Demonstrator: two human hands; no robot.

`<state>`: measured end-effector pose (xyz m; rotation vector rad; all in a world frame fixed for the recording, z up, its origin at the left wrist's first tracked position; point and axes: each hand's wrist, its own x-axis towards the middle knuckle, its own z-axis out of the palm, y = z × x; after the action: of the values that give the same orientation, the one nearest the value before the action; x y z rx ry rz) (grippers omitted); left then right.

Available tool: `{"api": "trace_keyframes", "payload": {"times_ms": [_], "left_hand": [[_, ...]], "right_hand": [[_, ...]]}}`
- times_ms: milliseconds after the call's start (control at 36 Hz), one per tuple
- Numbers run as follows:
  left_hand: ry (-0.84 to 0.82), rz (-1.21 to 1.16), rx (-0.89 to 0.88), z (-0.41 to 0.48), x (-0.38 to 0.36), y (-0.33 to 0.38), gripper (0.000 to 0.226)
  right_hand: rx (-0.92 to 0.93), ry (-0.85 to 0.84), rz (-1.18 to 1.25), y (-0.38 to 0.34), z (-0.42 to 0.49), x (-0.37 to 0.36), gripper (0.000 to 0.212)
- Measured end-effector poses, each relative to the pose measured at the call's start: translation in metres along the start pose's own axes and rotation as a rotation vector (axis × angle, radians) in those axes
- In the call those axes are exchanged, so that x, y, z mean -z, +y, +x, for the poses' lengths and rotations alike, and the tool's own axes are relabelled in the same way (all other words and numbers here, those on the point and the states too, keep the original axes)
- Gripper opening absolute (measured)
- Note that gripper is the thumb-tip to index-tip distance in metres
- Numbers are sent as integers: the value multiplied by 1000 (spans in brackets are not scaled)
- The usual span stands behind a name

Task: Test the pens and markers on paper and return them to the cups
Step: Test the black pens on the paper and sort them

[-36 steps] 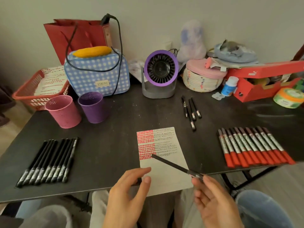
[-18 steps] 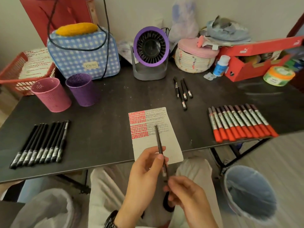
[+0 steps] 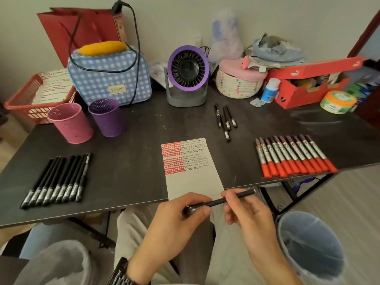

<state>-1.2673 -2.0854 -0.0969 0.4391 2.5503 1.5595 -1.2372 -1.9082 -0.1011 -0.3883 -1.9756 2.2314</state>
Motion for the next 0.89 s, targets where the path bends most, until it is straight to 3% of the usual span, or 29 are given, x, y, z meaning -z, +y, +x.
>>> {"api": "trace_keyframes", "payload": {"times_ms": [194, 306, 389, 500, 611, 750, 889], "left_hand": [[66, 99, -11, 0, 8, 5, 18], [113, 219, -25, 3, 10, 7, 27], [146, 307, -62, 4, 10, 6, 26], [127, 460, -62, 1, 9, 4, 28], [68, 571, -75, -4, 10, 3, 55], [164, 581, -147, -3, 15, 6, 35], [146, 492, -177, 12, 16, 9, 31]], "right_hand": [[-33, 4, 92, -6, 2, -6, 49], [-96, -119, 162, -3, 7, -8, 66], [-148, -206, 141, 2, 5, -17, 51], [-141, -176, 39, 11, 3, -22, 24], [-135, -182, 14, 6, 7, -17, 25], [-95, -282, -26, -2, 14, -9, 15], [-74, -240, 18, -9, 20, -8, 13]]}}
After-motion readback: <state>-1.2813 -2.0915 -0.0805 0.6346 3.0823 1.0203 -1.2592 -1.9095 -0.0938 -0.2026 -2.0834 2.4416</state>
